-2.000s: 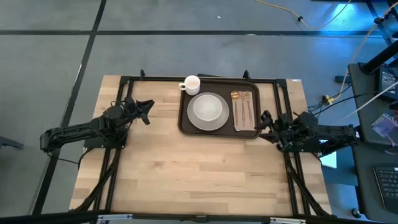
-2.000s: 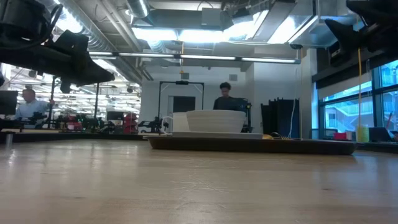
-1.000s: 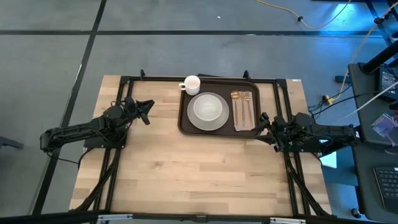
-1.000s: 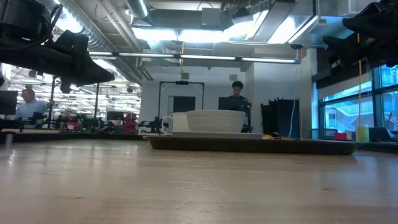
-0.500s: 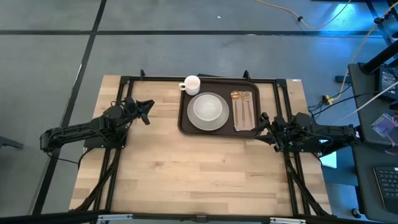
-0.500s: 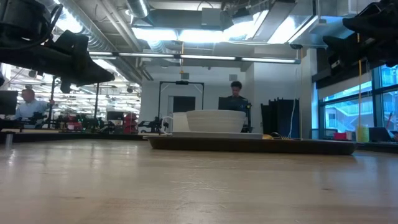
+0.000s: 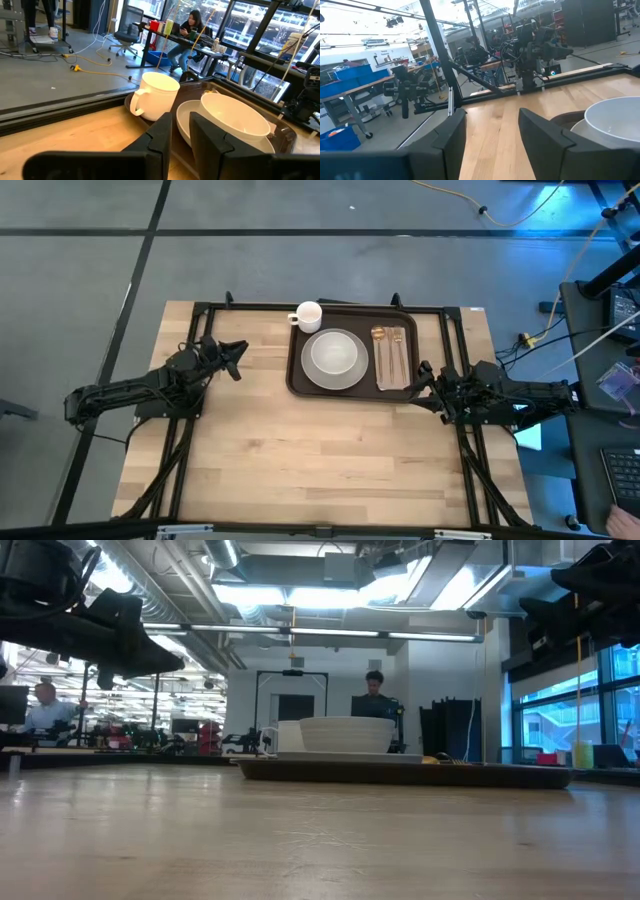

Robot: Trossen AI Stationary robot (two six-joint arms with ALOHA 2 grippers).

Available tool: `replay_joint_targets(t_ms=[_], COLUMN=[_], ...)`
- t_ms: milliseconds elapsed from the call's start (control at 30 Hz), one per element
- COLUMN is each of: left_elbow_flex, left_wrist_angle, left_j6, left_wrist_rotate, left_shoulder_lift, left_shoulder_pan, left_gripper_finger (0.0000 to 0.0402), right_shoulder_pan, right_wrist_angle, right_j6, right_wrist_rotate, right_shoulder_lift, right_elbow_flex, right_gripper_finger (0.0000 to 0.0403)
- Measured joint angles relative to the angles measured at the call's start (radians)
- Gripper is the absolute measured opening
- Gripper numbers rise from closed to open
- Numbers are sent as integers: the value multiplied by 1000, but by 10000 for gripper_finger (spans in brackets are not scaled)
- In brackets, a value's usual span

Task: Set up tray
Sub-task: Return to Home Position

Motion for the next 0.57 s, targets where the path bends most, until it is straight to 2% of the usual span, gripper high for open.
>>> replay_joint_targets(t_ms=[567], left_elbow_flex=[0], left_wrist_angle=[0], left_j6=[0], left_wrist_rotate=[0], left_shoulder_lift=[0], left_shoulder_pan=[0], left_gripper_finger=[59], right_shoulder_pan=[0], right_wrist_angle=[0], right_j6=[-1], right_wrist_rotate=[0], right_shoulder_lift=[0], right_elbow_flex=[0], right_gripper_finger=[182])
